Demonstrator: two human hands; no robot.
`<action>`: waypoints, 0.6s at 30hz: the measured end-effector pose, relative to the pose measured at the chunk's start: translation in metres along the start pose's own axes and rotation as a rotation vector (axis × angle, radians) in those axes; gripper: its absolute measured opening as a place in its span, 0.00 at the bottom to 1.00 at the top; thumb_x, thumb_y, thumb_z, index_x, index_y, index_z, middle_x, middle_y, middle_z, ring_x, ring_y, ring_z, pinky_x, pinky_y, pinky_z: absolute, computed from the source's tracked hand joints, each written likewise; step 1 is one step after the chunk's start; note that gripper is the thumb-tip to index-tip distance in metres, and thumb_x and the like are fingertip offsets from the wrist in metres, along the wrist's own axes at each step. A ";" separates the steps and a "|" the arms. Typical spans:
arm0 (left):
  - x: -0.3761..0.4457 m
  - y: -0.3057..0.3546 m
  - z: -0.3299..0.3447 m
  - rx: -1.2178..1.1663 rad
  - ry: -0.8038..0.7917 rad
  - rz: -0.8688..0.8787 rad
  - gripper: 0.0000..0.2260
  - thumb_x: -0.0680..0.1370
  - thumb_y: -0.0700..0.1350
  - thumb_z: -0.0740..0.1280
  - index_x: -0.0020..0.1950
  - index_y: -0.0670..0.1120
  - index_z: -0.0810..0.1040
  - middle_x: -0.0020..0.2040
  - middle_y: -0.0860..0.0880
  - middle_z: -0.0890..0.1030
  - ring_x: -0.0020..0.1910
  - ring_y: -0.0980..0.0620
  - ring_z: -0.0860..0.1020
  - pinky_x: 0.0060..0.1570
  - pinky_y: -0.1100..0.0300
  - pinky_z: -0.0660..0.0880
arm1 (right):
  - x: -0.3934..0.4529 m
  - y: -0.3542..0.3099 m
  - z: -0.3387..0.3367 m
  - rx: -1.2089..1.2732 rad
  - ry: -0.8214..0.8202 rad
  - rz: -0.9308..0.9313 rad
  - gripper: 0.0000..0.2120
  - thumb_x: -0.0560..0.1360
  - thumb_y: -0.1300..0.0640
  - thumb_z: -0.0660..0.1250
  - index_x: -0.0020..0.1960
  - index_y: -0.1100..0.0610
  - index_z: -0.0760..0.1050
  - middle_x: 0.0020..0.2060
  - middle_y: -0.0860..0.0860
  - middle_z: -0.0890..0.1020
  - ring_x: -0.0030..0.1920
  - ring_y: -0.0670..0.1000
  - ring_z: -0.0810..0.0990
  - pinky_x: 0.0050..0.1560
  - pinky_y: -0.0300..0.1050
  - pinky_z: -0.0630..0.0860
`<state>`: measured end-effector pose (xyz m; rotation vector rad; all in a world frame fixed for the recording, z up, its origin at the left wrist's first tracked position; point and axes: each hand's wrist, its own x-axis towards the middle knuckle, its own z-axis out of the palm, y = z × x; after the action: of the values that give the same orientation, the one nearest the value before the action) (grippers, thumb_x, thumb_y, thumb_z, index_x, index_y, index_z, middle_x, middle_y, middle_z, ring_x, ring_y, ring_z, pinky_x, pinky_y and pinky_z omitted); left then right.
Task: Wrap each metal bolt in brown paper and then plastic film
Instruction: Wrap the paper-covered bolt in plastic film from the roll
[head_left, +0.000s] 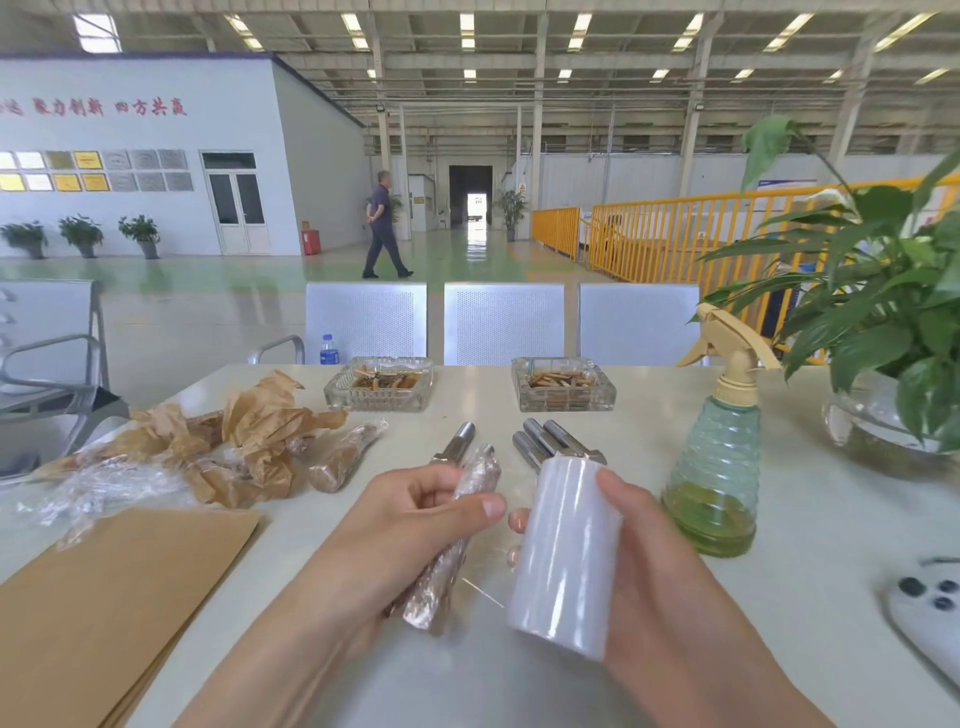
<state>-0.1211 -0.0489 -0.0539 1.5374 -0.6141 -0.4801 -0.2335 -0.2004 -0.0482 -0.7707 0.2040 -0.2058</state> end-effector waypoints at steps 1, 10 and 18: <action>-0.002 0.000 0.004 0.025 -0.009 0.024 0.07 0.74 0.46 0.77 0.44 0.44 0.84 0.33 0.48 0.75 0.32 0.50 0.70 0.30 0.60 0.64 | 0.000 0.003 0.001 -0.020 -0.007 0.011 0.21 0.62 0.50 0.73 0.47 0.65 0.86 0.42 0.62 0.86 0.38 0.60 0.86 0.41 0.52 0.79; 0.002 -0.014 0.021 0.325 0.174 0.279 0.10 0.82 0.50 0.67 0.49 0.44 0.79 0.42 0.43 0.84 0.40 0.48 0.82 0.43 0.48 0.79 | -0.009 0.001 0.010 -0.217 0.021 -0.040 0.11 0.82 0.61 0.58 0.49 0.66 0.77 0.32 0.62 0.84 0.39 0.49 0.86 0.46 0.42 0.78; 0.006 -0.024 0.015 0.065 0.035 0.028 0.19 0.85 0.38 0.58 0.34 0.38 0.73 0.23 0.43 0.75 0.24 0.49 0.74 0.27 0.61 0.71 | 0.001 0.003 0.005 -0.169 0.121 0.035 0.14 0.84 0.60 0.58 0.47 0.65 0.79 0.29 0.59 0.84 0.30 0.52 0.85 0.29 0.41 0.79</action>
<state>-0.1242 -0.0645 -0.0783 1.5938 -0.6284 -0.4150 -0.2308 -0.1952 -0.0469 -0.9221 0.3527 -0.2036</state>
